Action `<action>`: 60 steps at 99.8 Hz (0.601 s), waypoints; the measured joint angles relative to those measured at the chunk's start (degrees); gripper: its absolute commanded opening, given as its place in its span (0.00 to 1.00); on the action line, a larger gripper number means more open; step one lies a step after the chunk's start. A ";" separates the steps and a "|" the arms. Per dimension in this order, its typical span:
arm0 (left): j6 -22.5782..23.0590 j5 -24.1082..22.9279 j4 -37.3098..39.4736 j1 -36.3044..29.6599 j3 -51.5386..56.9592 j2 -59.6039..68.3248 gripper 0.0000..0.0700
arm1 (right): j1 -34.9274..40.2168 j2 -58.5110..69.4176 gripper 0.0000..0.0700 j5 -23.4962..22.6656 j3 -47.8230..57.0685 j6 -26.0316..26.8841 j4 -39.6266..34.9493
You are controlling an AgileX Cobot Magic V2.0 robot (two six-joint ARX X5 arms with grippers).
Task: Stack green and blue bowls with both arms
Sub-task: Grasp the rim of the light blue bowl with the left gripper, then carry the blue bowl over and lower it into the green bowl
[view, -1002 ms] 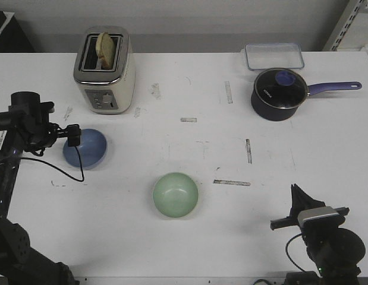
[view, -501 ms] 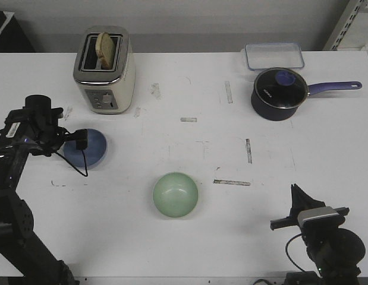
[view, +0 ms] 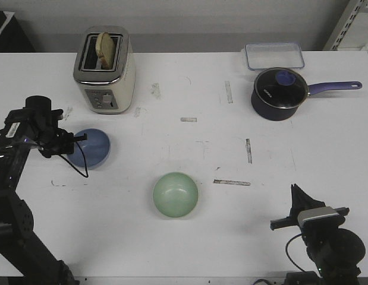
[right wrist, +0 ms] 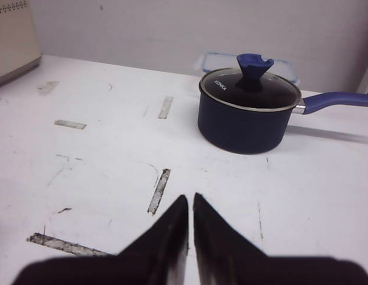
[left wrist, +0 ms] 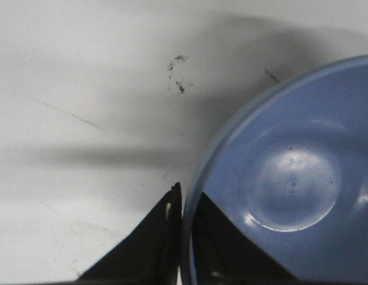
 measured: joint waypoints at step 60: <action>-2.62 0.11 -0.20 -16.87 0.04 -18.73 0.00 | 0.00 0.00 0.00 0.00 0.00 0.00 0.02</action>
